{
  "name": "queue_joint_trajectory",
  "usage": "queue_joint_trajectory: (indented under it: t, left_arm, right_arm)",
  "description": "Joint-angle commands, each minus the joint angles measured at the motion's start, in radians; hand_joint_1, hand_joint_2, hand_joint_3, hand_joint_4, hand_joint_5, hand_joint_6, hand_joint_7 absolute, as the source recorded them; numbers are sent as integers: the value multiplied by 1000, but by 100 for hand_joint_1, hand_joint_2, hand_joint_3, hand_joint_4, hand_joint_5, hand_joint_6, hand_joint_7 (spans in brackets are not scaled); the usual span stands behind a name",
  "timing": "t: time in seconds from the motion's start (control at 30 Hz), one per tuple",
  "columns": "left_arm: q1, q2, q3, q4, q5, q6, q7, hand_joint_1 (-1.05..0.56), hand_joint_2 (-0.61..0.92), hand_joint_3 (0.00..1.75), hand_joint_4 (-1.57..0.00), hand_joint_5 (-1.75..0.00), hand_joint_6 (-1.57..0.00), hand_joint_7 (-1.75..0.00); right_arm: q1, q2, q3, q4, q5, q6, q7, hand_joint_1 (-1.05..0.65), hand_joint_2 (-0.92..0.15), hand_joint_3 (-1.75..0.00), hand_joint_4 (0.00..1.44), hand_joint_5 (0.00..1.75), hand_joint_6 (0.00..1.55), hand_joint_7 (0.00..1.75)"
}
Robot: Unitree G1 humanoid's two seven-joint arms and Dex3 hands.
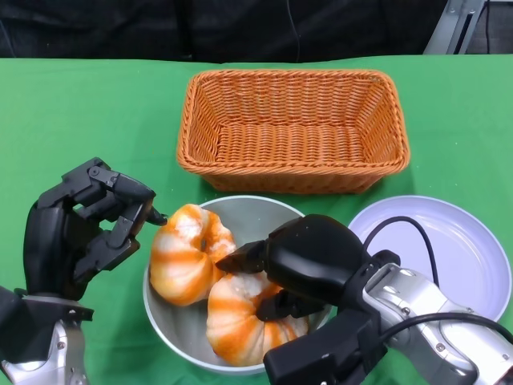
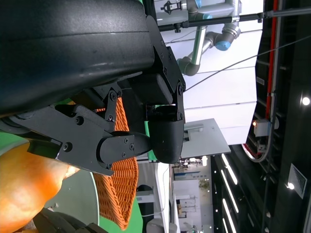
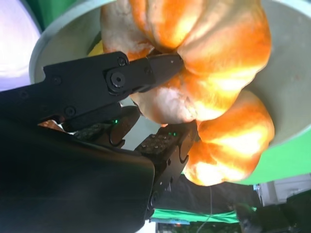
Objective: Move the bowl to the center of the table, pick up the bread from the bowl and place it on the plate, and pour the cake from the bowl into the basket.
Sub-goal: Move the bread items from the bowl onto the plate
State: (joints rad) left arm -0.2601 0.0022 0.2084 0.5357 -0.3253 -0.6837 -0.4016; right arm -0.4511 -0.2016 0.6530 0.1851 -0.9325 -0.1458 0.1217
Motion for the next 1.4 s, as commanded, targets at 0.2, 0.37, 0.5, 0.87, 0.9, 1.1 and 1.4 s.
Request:
queue_joint_trajectory:
  t: [0.2, 0.37, 0.5, 0.87, 0.9, 1.1, 1.4]
  left_arm:
    - [17, 9, 8, -13, -1, -1, 8, -14, 78, 56, -81, -136, -90, -106]
    - [17, 7, 9, -13, -9, 1, 4, -13, 79, 55, -81, -136, -90, -106]
    - [15, 8, 10, -9, -7, -4, 2, -13, 80, 54, -81, -136, -91, -104]
    - [11, 9, 12, 5, -10, -12, -4, -12, 80, 55, -83, -136, -92, -104]
    - [11, 9, 12, 5, -10, -12, -4, -12, 79, 55, -83, -136, -92, -104]
    - [10, 10, 11, 9, 5, -14, 7, -12, 79, 56, -82, -136, -91, -105]
    - [3, 9, 12, 22, -11, -17, -12, -13, 79, 56, -80, -137, -90, -104]
  right_arm:
    - [11, -27, 40, 36, -58, 9, -8, -54, -87, 0, 72, 4, 63, 1]
    - [16, -29, 44, 50, -59, -5, -52, -46, -86, 0, 77, 5, 67, 2]
    - [18, -20, 18, 88, -12, -66, -135, -40, -87, 0, 86, 12, 76, 4]
    - [-4, 10, -76, 243, 165, -296, -334, -16, -92, -14, 78, 126, 111, 16]
    - [-4, 10, -78, 245, 164, -298, -335, -16, -92, -14, 78, 126, 111, 16]
    - [2, 19, -142, 257, 248, -367, -347, -15, -92, -17, 87, 113, 114, 16]
    - [6, 23, -168, 254, 269, -384, -342, -12, -92, -8, 90, 109, 117, 14]
